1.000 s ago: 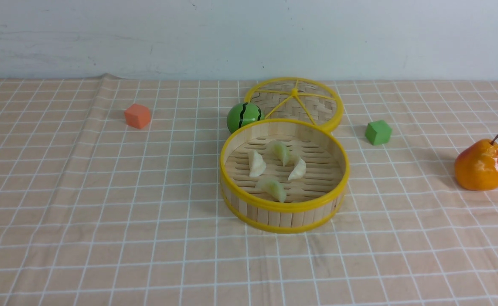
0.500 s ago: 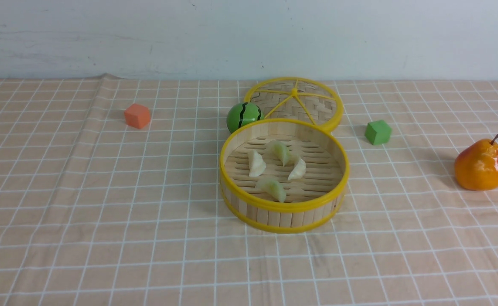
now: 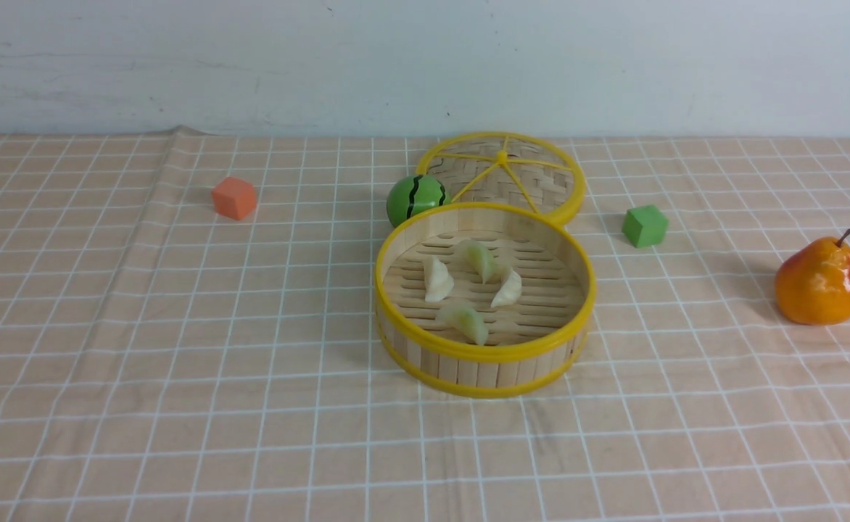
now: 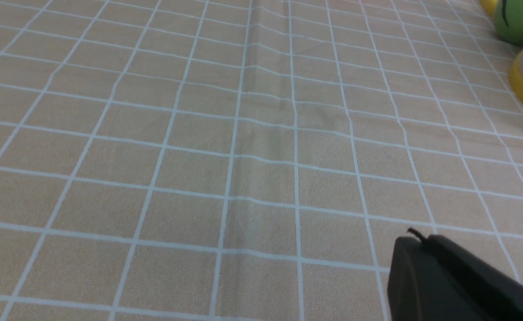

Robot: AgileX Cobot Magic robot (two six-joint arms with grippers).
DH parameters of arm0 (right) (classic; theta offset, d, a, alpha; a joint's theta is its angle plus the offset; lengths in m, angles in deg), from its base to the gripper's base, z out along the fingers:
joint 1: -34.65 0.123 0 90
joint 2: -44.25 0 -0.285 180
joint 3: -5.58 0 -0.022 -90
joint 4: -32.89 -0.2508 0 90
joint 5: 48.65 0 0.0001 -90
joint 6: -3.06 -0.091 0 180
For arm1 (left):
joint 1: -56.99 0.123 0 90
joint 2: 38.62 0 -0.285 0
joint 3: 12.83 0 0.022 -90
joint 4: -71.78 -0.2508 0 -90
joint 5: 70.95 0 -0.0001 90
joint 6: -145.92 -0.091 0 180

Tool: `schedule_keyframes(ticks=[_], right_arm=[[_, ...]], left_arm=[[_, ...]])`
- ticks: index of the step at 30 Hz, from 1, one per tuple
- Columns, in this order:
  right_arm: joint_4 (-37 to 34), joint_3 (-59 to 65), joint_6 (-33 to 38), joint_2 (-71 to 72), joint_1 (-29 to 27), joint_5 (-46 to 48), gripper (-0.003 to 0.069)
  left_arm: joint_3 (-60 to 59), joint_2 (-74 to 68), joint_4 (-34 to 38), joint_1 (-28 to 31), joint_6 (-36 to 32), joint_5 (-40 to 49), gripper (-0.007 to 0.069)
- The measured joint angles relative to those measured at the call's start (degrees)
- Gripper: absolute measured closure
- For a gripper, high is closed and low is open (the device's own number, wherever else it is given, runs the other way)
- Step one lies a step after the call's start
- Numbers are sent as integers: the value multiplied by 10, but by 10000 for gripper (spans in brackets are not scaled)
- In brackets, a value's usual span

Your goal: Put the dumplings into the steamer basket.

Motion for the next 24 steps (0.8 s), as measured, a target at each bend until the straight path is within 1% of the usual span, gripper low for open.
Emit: schedule_keyframes(ticks=[24], right_arm=[[0, 0, 0, 0, 0, 0, 560]], left_arm=[[0, 0, 0, 0, 0, 0, 634]])
